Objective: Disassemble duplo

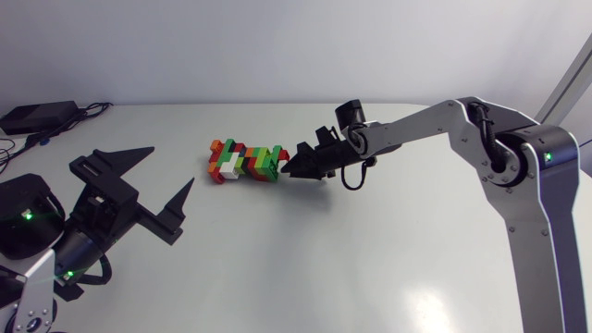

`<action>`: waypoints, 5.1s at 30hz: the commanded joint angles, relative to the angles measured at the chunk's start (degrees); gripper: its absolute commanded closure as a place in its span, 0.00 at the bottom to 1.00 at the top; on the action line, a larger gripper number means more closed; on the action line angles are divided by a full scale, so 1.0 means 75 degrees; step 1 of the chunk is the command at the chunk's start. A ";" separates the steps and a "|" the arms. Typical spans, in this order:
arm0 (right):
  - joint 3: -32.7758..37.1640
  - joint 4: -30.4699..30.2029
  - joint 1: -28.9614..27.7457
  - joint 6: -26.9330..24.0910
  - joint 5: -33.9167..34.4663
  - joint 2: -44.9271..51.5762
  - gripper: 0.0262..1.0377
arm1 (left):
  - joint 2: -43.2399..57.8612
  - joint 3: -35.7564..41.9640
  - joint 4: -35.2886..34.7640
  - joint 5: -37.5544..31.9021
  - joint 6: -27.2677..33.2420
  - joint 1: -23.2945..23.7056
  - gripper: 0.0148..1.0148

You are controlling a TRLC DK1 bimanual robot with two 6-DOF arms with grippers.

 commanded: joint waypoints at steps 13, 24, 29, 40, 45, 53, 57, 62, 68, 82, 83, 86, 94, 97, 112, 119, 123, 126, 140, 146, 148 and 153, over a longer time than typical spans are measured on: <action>0.0760 -0.4218 0.0767 -0.5403 0.3531 -0.0835 0.74 | 0.0006 0.0013 0.0133 0.0068 -0.0115 0.0027 0.04; 0.0455 -0.3808 0.0966 -0.5931 0.5102 -0.0859 0.71 | 0.0053 0.0036 0.0133 0.0068 -0.0103 0.0051 0.04; 0.0244 -0.3504 0.1200 -0.6388 0.6168 -0.0788 0.68 | 0.0077 0.0036 0.0133 0.0068 -0.0091 0.0051 0.04; 0.0233 -0.3562 0.1142 -0.6681 0.6203 -0.0788 0.48 | 0.0077 0.0048 0.0133 0.0068 -0.0079 0.0086 0.04; 0.0221 -0.3574 0.1154 -0.6716 0.6156 -0.0800 0.27 | 0.0053 0.0048 0.0133 0.0068 -0.0079 0.0098 0.04; 0.0104 -0.3515 0.1142 -0.6645 0.5734 -0.1011 0.04 | 0.0006 0.0036 0.0133 0.0068 -0.0103 0.0086 0.04; -0.0271 -0.3011 0.1130 -0.6575 0.5383 -0.1409 0.04 | -0.0017 0.0025 0.0133 0.0068 -0.0103 0.0074 0.04; -0.0248 -0.2718 0.0743 -0.5872 0.4000 -0.1527 0.04 | -0.0040 0.0025 0.0133 0.0068 -0.0103 0.0074 0.04; 0.0092 -0.2297 -0.0100 -0.4185 0.0555 -0.1105 0.04 | -0.0064 0.0025 0.0133 0.0068 -0.0115 0.0086 0.04; -0.0611 0.1242 0.0216 0.0116 -0.0488 -0.0366 0.04 | -0.0087 0.0072 0.0133 0.0068 -0.0138 0.0227 0.04; -0.0658 0.1383 0.0228 0.0233 -0.0465 -0.0378 0.04 | -0.0087 0.0072 0.0133 0.0068 -0.0138 0.0238 0.04; -0.0799 0.1852 0.0087 0.0655 -0.0441 -0.0413 0.04 | -0.0099 0.0072 0.0133 0.0068 -0.0161 0.0273 0.04; -0.0787 0.2075 -0.0124 0.0925 -0.0336 -0.0319 0.04 | -0.0134 0.0072 0.0133 0.0068 -0.0161 0.0309 0.04; -0.0646 0.2086 -0.0206 0.1019 -0.0336 -0.0179 0.04 | -0.0134 0.0072 0.0133 0.0068 -0.0173 0.0332 0.04; 0.0397 0.1793 -0.0358 0.1452 -0.0418 0.0677 0.04 | 0.0112 0.0142 0.0133 0.0068 -0.0173 0.0367 0.04; 0.0959 0.1746 -0.0393 0.1499 -0.0512 0.0970 0.04 | 0.0370 0.0236 0.0145 0.0068 -0.0173 0.0379 0.04; 0.1252 0.0996 -0.0288 0.0925 -0.0207 0.0981 0.04 | 0.0499 0.0294 0.0157 0.0068 -0.0173 0.0426 0.04; 0.1627 0.0364 -0.0206 0.0515 -0.0102 0.1087 0.04 | 0.0592 0.0329 0.0180 0.0068 -0.0161 0.0461 0.04; 0.2459 -0.0234 -0.0300 0.0737 -0.0582 0.1696 0.07 | 0.0792 0.0493 0.0180 0.0068 -0.0408 0.0660 0.04; 0.2565 -0.0340 -0.0288 0.0737 -0.0758 0.1766 0.18 | 0.0803 0.0505 0.0180 0.0091 -0.0431 0.0684 0.04; 0.2588 -0.0351 -0.0276 0.0737 -0.0793 0.1778 0.21 | 0.0803 0.0505 0.0180 0.0103 -0.0431 0.0672 0.04; 0.2729 -0.0457 -0.0276 0.0737 -0.0922 0.1872 0.32 | 0.0756 0.0482 0.0180 0.0115 -0.0431 0.0672 0.04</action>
